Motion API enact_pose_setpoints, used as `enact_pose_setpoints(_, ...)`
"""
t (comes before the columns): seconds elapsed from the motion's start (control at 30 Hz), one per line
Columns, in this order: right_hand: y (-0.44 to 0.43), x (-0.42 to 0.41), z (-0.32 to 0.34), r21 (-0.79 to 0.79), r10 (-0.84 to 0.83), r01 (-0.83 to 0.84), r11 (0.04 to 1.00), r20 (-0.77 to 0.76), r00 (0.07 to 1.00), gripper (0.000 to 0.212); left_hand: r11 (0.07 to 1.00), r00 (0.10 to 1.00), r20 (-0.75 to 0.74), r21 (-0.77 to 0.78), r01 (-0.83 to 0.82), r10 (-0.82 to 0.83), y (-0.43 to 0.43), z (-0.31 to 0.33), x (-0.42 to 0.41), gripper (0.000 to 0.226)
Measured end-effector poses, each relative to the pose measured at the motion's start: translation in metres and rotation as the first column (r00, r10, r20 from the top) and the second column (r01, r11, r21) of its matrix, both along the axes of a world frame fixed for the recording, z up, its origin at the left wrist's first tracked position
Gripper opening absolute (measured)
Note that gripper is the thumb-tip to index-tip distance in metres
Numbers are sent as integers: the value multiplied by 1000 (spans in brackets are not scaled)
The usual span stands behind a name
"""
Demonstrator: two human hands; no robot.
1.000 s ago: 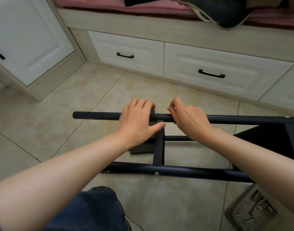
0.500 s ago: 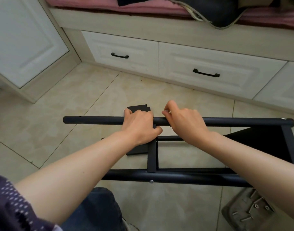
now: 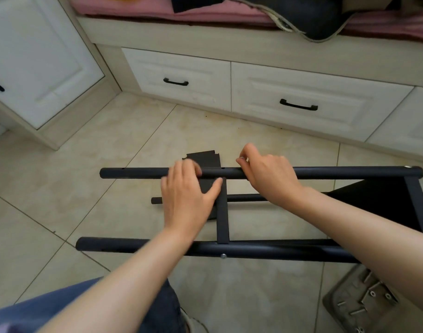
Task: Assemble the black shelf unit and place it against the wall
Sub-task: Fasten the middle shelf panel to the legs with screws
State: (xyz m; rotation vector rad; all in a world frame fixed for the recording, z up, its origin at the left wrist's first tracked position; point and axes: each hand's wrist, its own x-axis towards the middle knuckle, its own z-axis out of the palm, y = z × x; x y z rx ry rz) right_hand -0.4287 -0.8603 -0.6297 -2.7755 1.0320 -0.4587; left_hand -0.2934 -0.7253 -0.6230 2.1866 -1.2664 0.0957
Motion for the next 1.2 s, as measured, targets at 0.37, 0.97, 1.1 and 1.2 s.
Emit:
enact_pose_setpoints(0.37, 6, -2, 2, -6, 8, -8, 1000, 6, 1000, 26, 978, 826, -555, 205, 23, 97, -5, -18, -45, 32)
enact_pose_setpoints(0.97, 0, -2, 3, 43, 12, -12, 999, -1, 1000, 26, 963, 831, -557, 225, 146, 4, -4, -14, -40, 45)
enact_pose_setpoints(1.1, 1, -3, 1, 74, -25, 24, 997, 16, 1000, 26, 794, 777, -598, 366, 485, -199, 6, -8, -15, 84)
enact_pose_setpoints(1.2, 2, -3, 2, 113, -55, 51, 992, 29, 998, 25, 629, 682, -684, 417, 656, -258, 22, 0, -2, 119)
